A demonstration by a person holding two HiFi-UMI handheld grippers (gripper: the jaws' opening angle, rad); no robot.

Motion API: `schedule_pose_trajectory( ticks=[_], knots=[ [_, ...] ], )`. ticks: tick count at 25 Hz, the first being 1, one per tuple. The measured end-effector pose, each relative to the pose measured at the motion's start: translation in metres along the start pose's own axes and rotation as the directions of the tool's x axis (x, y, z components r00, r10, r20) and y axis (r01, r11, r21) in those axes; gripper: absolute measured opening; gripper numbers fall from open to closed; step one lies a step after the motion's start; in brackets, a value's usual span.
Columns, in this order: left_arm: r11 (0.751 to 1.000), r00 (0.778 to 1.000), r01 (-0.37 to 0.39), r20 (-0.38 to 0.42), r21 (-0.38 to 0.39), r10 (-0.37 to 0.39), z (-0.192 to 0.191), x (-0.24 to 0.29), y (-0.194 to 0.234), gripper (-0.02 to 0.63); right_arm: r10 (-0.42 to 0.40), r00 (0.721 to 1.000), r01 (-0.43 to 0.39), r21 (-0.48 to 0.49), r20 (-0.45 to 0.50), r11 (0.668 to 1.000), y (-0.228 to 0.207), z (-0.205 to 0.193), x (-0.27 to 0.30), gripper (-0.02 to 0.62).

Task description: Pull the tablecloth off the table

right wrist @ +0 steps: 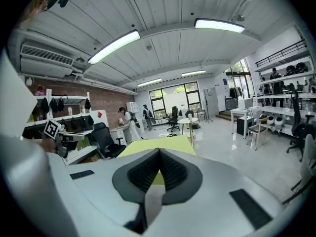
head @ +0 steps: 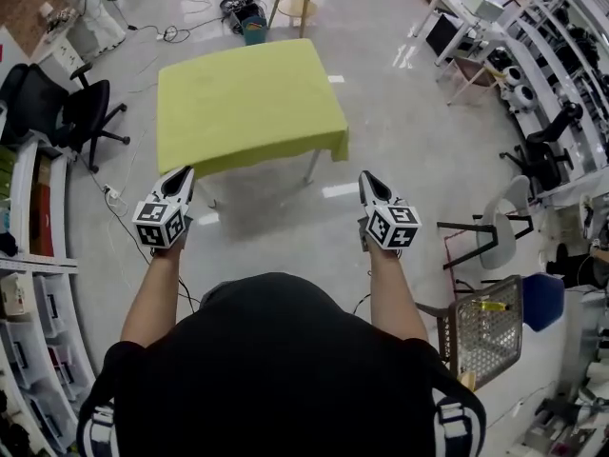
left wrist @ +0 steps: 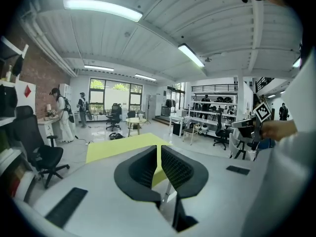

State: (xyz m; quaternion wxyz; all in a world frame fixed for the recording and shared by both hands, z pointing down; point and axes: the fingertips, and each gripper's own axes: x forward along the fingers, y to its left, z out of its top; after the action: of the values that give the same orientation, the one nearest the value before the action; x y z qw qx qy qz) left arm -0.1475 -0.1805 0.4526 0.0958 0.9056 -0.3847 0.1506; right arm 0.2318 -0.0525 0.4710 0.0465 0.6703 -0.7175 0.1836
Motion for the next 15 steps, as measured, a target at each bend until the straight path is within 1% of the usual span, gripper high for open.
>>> schedule_pose_trajectory(
  ticks=[4,8,11,15],
  knots=[
    [1.000,1.000,-0.015,-0.016,0.000,0.015,-0.002,0.014,0.004,0.048,0.021,1.000,-0.021,-0.002,0.002,1.000,-0.007,0.004,0.015,0.017],
    [1.000,1.000,-0.005,-0.024,0.008,0.005,0.001,0.034,0.004,0.048,0.011,1.000,-0.011,0.018,-0.013,1.000,-0.022,-0.002,0.024,0.017],
    [1.000,1.000,0.001,-0.023,0.003,-0.001,0.002,0.052,0.016,0.048,0.009,1.000,-0.008,0.023,-0.027,1.000,-0.024,-0.006,0.039,0.017],
    [1.000,0.999,0.019,-0.025,-0.014,-0.019,0.008,0.085,0.035,0.048,-0.001,0.999,0.001,0.006,-0.032,1.000,-0.030,0.009,0.066,0.017]
  ],
)
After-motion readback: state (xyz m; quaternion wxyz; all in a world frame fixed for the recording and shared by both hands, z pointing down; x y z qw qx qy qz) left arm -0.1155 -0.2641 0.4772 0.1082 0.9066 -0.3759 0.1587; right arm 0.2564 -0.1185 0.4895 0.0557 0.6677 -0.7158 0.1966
